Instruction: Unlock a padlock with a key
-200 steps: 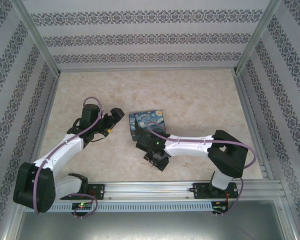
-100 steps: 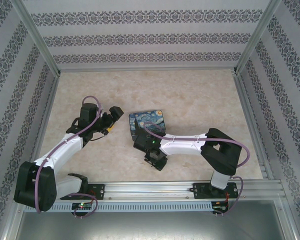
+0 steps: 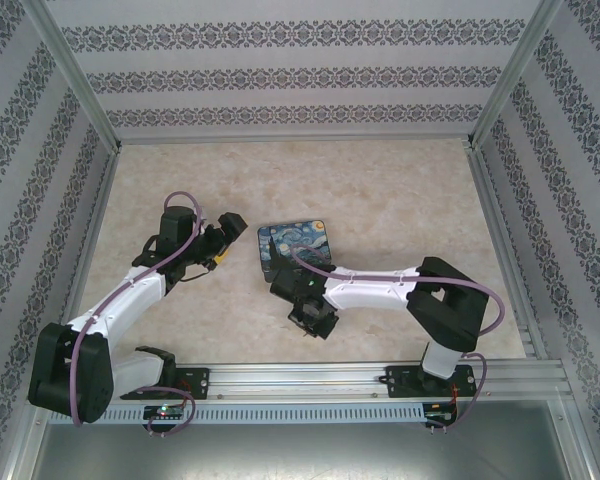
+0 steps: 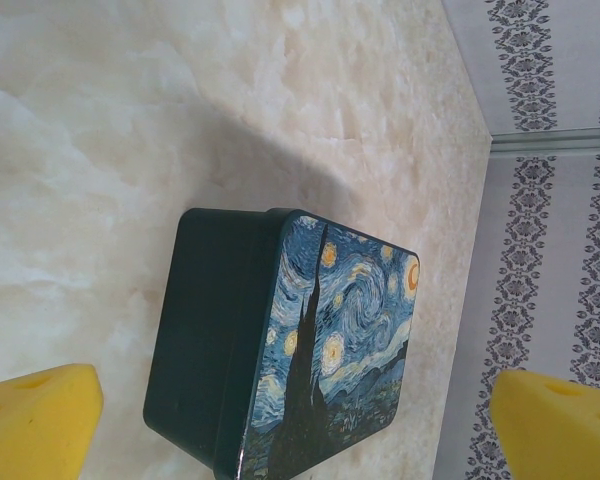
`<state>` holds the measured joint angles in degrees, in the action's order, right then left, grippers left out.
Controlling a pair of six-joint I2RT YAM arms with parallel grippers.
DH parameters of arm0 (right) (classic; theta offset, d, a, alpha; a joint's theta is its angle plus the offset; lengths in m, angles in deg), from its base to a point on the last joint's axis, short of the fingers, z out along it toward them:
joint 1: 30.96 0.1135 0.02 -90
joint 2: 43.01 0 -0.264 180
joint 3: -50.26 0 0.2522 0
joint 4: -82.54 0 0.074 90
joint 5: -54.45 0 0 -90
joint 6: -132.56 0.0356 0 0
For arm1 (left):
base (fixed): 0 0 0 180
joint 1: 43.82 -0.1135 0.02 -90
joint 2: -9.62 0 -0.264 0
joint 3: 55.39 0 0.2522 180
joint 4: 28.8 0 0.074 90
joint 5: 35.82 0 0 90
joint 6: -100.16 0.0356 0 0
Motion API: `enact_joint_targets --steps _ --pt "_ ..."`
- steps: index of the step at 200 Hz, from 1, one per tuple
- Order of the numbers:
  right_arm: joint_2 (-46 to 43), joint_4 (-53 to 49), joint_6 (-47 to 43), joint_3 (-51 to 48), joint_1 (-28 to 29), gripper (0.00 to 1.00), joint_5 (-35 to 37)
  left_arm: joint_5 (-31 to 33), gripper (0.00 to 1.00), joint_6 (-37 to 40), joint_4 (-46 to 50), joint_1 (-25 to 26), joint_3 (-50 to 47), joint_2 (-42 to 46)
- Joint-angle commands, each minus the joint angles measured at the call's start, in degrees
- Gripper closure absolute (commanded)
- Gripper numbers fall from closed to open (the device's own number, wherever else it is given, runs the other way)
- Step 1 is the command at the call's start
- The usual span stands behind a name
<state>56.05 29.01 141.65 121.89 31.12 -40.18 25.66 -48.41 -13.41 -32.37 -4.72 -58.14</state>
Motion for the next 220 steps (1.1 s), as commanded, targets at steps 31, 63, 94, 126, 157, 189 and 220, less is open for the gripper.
enact_joint_targets --steps 31,63,94,126,157,189,220 --pt "-2.32 2.94 -4.69 -4.9 -0.34 1.0 3.49 -0.73 0.0 0.86 1.37 -0.83 -0.61 2.86" --pt "-8.27 2.77 -5.75 -6.5 0.74 1.0 6.69 -0.29 0.0 1.58 3.27 -0.85 -0.82 4.98" --pt "-15.46 2.85 -5.45 -8.24 1.54 1.0 10.37 -0.53 0.0 1.71 4.25 -0.81 -1.0 6.57" --pt "-21.61 3.21 -6.17 -8.45 1.81 1.0 14.39 -2.36 0.0 -0.13 2.93 -0.81 -1.18 7.1" --pt "-26.54 7.84 -7.37 -10.93 1.81 1.0 17.62 -3.26 0.0 -3.03 1.64 -0.63 -1.4 7.81" --pt "-30.75 16.91 -11.48 -13.81 0.54 1.0 21.12 -4.77 0.0 -8.26 -2.33 -0.3 -2.28 7.75" --pt "-33.48 26.16 -18.61 -15.32 -1.97 1.0 21.51 -5.42 0.0 -11.52 -3.48 0.49 -1.07 7.83"
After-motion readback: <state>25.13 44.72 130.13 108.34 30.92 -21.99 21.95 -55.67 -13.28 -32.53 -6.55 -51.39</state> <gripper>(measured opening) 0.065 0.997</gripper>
